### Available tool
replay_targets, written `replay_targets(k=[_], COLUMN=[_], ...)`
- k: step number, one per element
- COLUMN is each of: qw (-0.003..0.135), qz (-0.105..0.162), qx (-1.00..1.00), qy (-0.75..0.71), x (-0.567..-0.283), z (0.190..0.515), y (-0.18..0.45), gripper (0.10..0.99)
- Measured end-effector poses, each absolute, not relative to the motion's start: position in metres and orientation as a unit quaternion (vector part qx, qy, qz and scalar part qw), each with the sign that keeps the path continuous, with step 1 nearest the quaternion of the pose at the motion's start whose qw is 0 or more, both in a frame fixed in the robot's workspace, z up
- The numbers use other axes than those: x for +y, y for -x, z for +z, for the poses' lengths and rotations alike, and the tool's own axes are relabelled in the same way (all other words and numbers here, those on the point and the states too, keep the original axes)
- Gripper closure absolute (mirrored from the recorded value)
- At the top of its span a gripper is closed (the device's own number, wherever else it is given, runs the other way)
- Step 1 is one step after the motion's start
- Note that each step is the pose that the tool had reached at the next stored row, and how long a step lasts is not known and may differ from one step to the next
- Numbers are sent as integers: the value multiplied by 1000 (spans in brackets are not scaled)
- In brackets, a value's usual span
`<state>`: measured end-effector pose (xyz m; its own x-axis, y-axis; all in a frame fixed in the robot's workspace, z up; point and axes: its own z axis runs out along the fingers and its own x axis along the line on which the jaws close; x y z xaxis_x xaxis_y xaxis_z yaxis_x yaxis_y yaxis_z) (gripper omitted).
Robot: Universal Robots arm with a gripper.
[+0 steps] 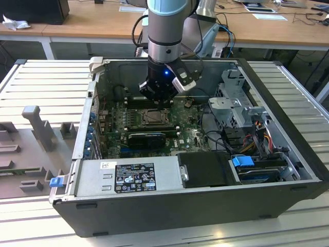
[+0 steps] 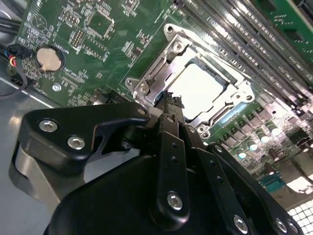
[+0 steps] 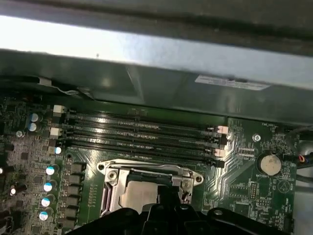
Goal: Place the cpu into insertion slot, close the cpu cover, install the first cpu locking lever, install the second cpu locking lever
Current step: 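Install the second cpu locking lever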
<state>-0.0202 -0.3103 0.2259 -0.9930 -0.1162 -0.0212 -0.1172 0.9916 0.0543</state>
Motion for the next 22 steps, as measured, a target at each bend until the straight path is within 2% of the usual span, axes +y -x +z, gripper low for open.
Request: replay_targets(k=[4, 6, 12, 17, 22], qw=[9, 9, 9, -4, -5], qz=[26, 25, 25, 32, 36], qx=[998, 998, 998, 998, 998], qy=[59, 59, 59, 58, 59], x=[-311, -313, -350, -358, -369], z=[250, 250, 250, 249, 243], y=[20, 20, 20, 20, 27], gripper=[980, 980, 980, 980, 980])
